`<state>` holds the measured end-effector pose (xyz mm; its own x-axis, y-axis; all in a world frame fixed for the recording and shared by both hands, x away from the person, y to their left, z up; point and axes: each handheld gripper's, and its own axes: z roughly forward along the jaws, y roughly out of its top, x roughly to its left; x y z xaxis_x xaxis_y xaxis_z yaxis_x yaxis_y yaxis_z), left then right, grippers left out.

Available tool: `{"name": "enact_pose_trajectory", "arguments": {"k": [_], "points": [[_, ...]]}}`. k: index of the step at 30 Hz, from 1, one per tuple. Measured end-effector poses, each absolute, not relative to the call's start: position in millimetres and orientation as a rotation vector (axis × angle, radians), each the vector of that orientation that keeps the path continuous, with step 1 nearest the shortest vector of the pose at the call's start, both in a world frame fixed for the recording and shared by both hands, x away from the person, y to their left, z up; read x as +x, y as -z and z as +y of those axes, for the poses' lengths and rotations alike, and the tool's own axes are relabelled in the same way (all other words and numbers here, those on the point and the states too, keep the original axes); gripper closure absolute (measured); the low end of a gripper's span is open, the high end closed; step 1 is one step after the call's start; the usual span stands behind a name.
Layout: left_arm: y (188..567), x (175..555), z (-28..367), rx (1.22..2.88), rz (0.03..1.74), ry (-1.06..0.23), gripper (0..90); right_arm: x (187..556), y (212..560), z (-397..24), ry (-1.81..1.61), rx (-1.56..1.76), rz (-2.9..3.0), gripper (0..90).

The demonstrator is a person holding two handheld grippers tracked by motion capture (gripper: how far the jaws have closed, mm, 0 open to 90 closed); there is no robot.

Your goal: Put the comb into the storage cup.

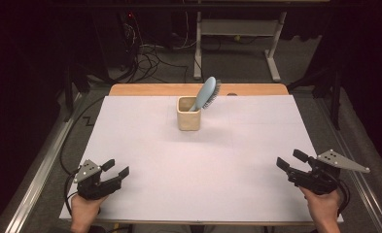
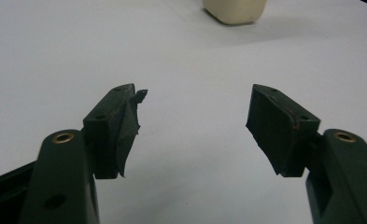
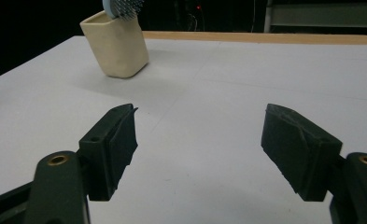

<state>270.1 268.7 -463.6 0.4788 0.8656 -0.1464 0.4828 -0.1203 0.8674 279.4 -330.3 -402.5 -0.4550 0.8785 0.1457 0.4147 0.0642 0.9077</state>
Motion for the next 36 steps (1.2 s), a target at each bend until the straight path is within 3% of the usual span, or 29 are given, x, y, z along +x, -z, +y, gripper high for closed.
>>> {"name": "enact_pose_trajectory", "arguments": {"k": [36], "points": [[463,270,269,1.761,1.144,-0.510,35.0,271,425,-331,-1.349,1.324,1.917,26.9]]}}
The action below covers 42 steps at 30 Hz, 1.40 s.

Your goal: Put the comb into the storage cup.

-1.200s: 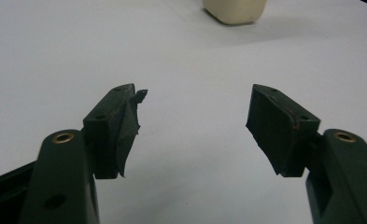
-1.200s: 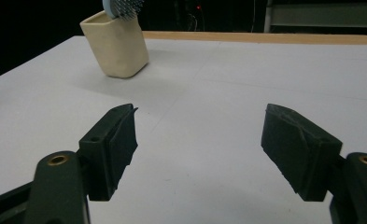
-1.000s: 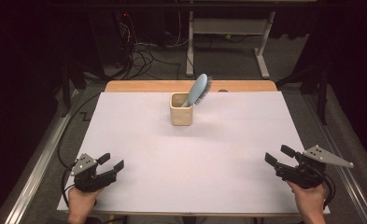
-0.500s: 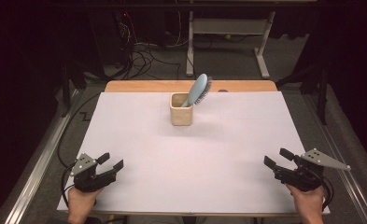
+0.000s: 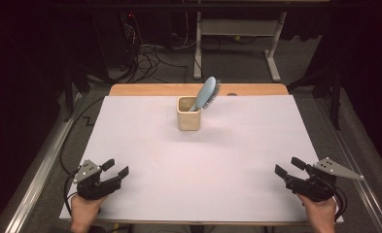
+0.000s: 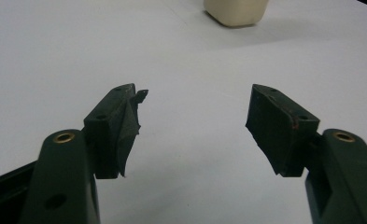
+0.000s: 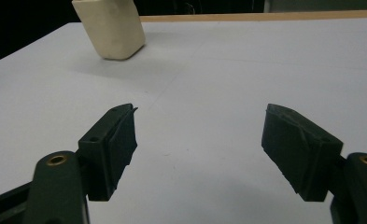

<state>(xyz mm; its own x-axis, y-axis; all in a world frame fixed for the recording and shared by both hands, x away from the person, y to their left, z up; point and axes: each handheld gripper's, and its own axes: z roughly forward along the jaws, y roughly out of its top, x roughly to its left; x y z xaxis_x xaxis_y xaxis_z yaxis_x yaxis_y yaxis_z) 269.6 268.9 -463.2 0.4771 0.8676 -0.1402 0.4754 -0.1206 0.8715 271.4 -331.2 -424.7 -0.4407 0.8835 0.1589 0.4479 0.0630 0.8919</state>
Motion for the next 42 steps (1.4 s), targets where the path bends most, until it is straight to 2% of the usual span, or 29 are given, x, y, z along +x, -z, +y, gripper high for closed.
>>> {"name": "enact_pose_trajectory", "arguments": {"k": [42], "points": [[463,269,270,1.757,1.149,-0.512,35.0,269,447,-342,-1.339,1.405,1.905,25.5]]}}
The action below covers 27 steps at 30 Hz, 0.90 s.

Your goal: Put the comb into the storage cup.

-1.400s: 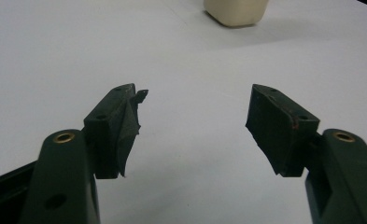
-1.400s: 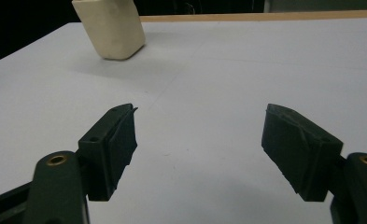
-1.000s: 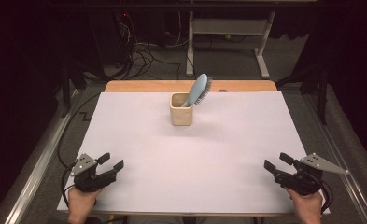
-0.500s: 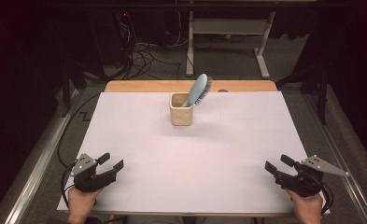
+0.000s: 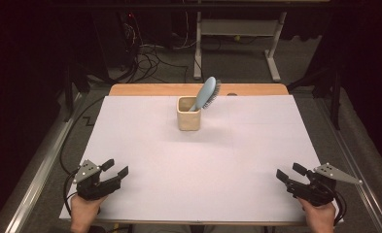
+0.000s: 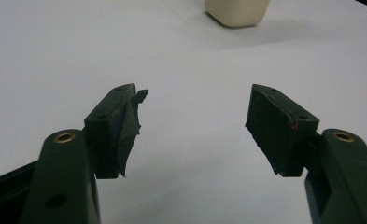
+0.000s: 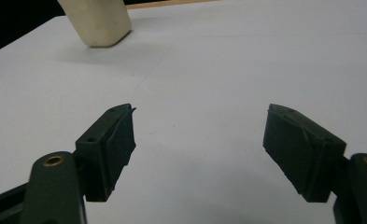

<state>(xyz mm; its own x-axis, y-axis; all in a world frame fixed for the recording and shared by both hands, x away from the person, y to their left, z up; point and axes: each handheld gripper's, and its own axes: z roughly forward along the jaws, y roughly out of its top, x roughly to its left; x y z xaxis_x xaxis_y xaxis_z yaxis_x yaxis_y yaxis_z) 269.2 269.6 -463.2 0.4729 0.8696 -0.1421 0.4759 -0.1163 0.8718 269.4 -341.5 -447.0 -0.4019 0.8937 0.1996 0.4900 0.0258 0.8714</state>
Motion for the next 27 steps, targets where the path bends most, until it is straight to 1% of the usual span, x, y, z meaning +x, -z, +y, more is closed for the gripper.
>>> {"name": "enact_pose_trajectory", "arguments": {"k": [27], "points": [[464,270,271,1.745,1.161,-0.505,35.1,267,460,-348,-1.333,1.430,1.904,24.3]]}}
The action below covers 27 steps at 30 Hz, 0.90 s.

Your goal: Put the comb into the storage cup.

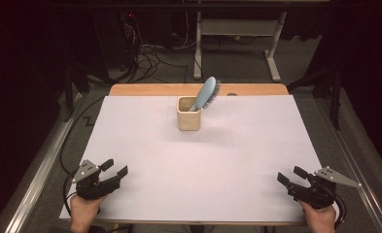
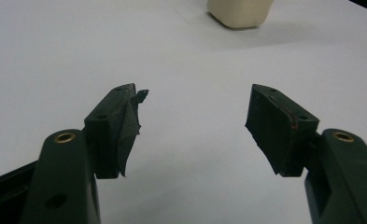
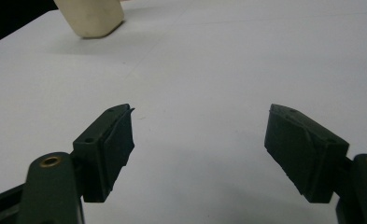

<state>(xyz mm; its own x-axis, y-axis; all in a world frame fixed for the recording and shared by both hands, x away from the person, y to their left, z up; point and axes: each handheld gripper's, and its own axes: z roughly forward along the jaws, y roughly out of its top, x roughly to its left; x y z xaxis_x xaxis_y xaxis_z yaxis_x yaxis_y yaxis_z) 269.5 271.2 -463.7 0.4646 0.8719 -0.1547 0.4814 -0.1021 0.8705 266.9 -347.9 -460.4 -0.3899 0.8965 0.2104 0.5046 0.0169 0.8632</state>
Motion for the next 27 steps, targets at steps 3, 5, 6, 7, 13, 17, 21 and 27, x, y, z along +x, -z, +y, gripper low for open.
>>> {"name": "enact_pose_trajectory", "arguments": {"k": [3,5,6,7,13,17,21,27], "points": [[463.7,269.6,271.2,1.744,1.162,-0.503,35.1,266.4,460.7,-348.2,-1.335,1.424,1.902,24.3],[463.7,269.7,271.4,1.743,1.162,-0.502,35.1,266.5,461.3,-348.9,-1.333,1.429,1.902,24.1],[463.7,269.7,271.5,1.744,1.162,-0.502,35.1,266.3,461.4,-349.4,-1.335,1.433,1.899,24.1],[463.7,269.7,271.5,1.743,1.162,-0.502,35.1,266.0,461.6,-349.8,-1.336,1.436,1.894,24.1],[464.3,270.2,271.4,1.744,1.164,-0.499,35.1,265.2,462.4,-349.2,-1.342,1.445,1.894,23.9],[464.4,270.5,271.2,1.746,1.166,-0.497,35.1,266.3,463.0,-346.9,-1.338,1.438,1.913,23.8],[464.5,270.8,271.1,1.746,1.167,-0.496,35.1,266.4,463.2,-346.5,-1.337,1.442,1.912,23.7],[464.4,270.9,271.1,1.747,1.165,-0.497,35.1,266.0,463.1,-346.7,-1.339,1.436,1.909,23.7]]}}
